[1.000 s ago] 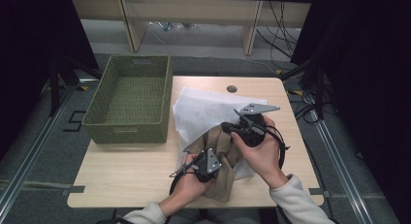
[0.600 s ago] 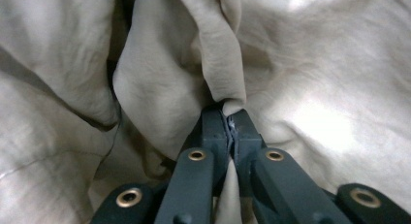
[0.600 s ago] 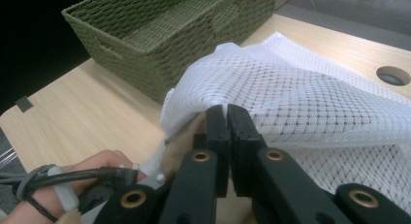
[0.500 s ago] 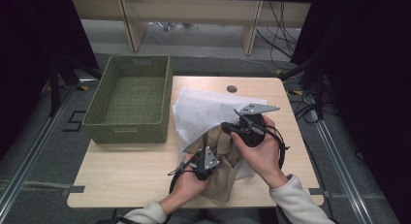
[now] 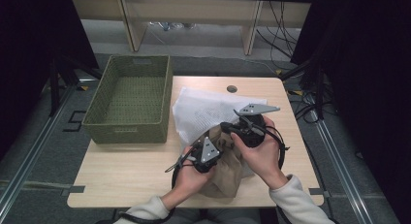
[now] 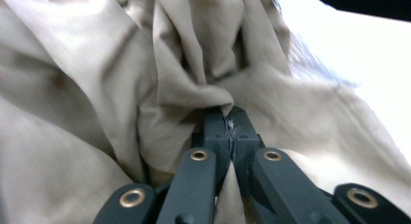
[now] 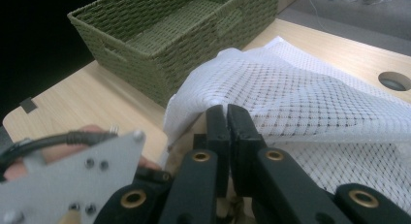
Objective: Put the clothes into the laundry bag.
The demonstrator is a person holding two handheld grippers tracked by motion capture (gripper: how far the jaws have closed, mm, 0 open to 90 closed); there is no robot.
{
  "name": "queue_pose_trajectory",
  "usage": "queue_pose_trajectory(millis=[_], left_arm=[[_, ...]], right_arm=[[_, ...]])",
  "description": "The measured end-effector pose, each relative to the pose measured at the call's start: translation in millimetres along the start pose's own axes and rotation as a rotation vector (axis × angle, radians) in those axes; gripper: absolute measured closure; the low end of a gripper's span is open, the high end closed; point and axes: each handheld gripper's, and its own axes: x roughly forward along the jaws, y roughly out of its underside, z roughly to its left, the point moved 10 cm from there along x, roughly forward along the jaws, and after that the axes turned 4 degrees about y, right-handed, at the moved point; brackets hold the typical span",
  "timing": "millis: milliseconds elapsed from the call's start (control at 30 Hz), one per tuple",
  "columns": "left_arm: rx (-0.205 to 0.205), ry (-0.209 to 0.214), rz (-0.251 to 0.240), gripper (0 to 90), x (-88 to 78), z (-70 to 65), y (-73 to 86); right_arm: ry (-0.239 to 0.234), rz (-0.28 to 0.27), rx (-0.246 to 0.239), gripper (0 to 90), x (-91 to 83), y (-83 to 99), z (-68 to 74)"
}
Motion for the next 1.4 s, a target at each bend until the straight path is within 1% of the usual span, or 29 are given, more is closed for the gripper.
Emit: queue_pose_trajectory(millis=[33, 100, 167, 267, 300, 367, 400, 500, 567, 600, 667, 733, 833, 867, 933, 967, 1000, 1033, 1067, 1100, 1133, 1167, 1200, 1233, 1267, 1300, 1333, 1367, 1400], left_arm=[[0.004, -0.006, 0.000, 88.8, -0.5, 2.7, -2.4], [0.014, -0.020, -0.005, 88.7, -0.5, 8.4, -7.2], [0.004, -0.027, -0.021, 88.7, 0.7, 12.0, -12.0], [0.003, -0.041, -0.037, 88.7, 0.1, 18.5, -18.9], [0.001, -0.047, -0.043, 88.7, -1.2, 20.8, -21.7], [-0.004, -0.059, -0.067, 88.8, -4.7, 25.8, -29.5], [-0.005, -0.071, -0.075, 88.8, -7.7, 28.9, -33.5], [0.004, -0.097, -0.116, 88.8, -17.6, 36.6, -48.9], [0.014, -0.111, -0.137, 88.8, -23.9, 40.9, -58.6], [0.015, -0.119, -0.148, 88.8, -26.0, 42.5, -62.5], [0.022, -0.130, -0.155, 88.8, -27.2, 45.0, -66.2], [0.028, -0.135, -0.139, 88.7, -23.4, 45.6, -61.7], [0.032, -0.126, -0.091, 88.2, -9.3, 44.3, -44.8], [0.028, -0.118, -0.076, 87.9, -4.4, 43.9, -38.6], [0.028, -0.106, -0.058, 87.0, 3.7, 42.6, -29.1], [0.028, -0.096, -0.045, 86.5, 6.8, 41.0, -25.0], [0.026, -0.090, -0.032, 85.7, 9.1, 39.1, -21.4], [0.032, -0.076, -0.020, 84.1, 10.9, 36.9, -18.7], [0.039, -0.067, -0.019, 82.7, 11.5, 35.0, -17.5], [0.028, -0.065, -0.014, 80.6, 10.5, 33.3, -16.1], [0.032, -0.058, -0.014, 77.8, 9.5, 32.2, -16.2], [0.029, -0.049, -0.010, 74.5, 7.3, 30.4, -15.6], [0.041, -0.041, -0.006, 71.5, 4.4, 29.3, -15.1], [0.037, -0.028, -0.012, 67.2, 1.4, 26.8, -14.8], [0.022, -0.015, -0.010, 62.1, -2.5, 24.2, -13.6], [0.017, -0.006, -0.008, 56.9, -7.3, 22.3, -12.9], [0.015, -0.002, -0.016, 52.4, -12.6, 20.1, -13.2], [0.019, -0.005, -0.024, 48.7, -18.6, 18.9, -13.8], [0.031, -0.007, -0.022, 44.8, -24.9, 18.0, -13.6]], right_arm=[[-0.009, 0.001, 0.007, 89.5, -0.5, -0.2, 1.2], [-0.003, -0.010, -0.015, 89.5, -0.5, -1.2, 0.5], [-0.003, -0.012, -0.001, 89.5, -0.6, -1.0, 2.9], [-0.006, -0.008, 0.002, 89.6, -0.9, -0.8, 4.0], [-0.009, -0.015, -0.008, 89.6, -1.0, -1.5, 3.7], [-0.013, -0.028, -0.019, 89.6, -2.7, -3.8, 4.4], [-0.025, -0.029, -0.008, 89.6, -4.3, -4.4, 7.0], [-0.012, -0.060, -0.024, 89.6, -10.2, -10.0, 7.7], [-0.023, -0.065, -0.004, 89.6, -13.5, -11.3, 11.4], [-0.025, -0.083, -0.015, 89.6, -13.4, -13.5, 10.9], [-0.015, -0.089, -0.027, 89.6, -14.8, -14.9, 9.0], [-0.016, -0.092, -0.033, 89.6, -14.3, -15.0, 7.7], [-0.012, -0.057, 0.004, 89.6, -9.6, -9.9, 5.9], [-0.017, -0.052, -0.001, 89.5, -7.0, -8.5, 4.3], [-0.001, -0.041, -0.002, 89.5, -2.7, -5.8, 0.6], [-0.019, -0.029, 0.010, 89.6, -1.8, -4.2, 1.8], [0.002, -0.031, -0.006, 89.5, -1.5, -4.3, -1.9], [-0.014, -0.033, 0.005, 89.6, 0.1, -4.3, -0.3], [-0.009, -0.028, 0.005, 89.6, -0.6, -3.9, -1.4], [0.002, -0.026, 0.000, 89.5, -1.3, -4.0, -3.5], [-0.007, -0.026, 0.010, 89.5, -1.1, -3.9, -2.6], [-0.006, -0.025, 0.011, 89.5, -1.5, -3.8, -3.2], [0.002, -0.029, 0.003, 89.5, -1.5, -4.3, -5.2], [-0.005, -0.020, 0.022, 89.5, -2.2, -3.8, -4.3], [-0.003, -0.023, 0.014, 89.5, -1.9, -4.1, -6.4], [0.016, -0.030, 0.006, 89.5, -1.8, -4.4, -9.8], [0.004, -0.026, 0.015, 89.5, -1.2, -3.8, -8.8], [0.004, -0.017, 0.027, 89.5, -1.5, -3.0, -8.8], [0.005, -0.019, 0.019, 89.5, -1.2, -3.4, -9.8]])
